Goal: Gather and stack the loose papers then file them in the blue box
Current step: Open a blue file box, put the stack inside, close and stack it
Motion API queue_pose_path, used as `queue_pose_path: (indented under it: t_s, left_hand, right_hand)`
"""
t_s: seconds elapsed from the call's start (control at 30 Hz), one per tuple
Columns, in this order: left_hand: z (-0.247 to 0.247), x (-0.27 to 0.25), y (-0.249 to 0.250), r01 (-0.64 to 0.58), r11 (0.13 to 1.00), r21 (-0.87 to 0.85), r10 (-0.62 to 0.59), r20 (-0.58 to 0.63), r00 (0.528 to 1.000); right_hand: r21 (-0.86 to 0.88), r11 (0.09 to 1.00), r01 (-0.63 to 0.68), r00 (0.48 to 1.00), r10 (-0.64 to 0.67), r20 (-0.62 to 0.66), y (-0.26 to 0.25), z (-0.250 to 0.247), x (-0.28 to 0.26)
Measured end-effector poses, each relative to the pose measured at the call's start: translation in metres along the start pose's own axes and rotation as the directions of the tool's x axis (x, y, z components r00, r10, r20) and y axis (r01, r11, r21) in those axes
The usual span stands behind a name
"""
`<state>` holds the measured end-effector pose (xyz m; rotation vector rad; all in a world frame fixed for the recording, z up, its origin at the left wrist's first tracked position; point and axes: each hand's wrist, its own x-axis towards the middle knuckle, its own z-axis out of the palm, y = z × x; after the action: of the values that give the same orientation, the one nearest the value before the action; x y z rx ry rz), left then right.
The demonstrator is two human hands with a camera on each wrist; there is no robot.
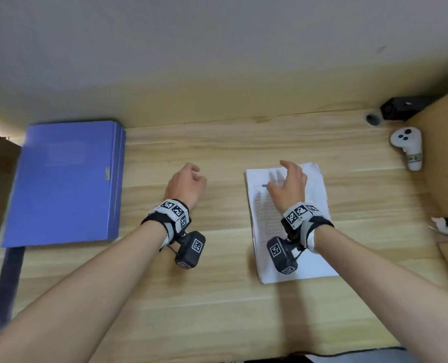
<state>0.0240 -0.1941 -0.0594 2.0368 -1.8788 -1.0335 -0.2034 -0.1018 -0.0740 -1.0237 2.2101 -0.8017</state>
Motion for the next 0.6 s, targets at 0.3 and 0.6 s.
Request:
queue_pose_path:
  t_s: [0.3,0.6]
  left_hand:
    - [-0.138,0.033,-0.108,-0.071,0.994,-0.085,0.051,-0.218,0.975]
    - [-0.216,0.055,-0.228,0.235,0.967,0.098,-0.197,-0.299,0.934]
  right_hand:
    - [0.286,0.958,-0.007,0.967,-0.067,0.246,-0.118,0.133,-0.04]
    - [0.266,0.963,-0.048,0.892,-0.079,0.445,-0.186,0.242,-0.059]
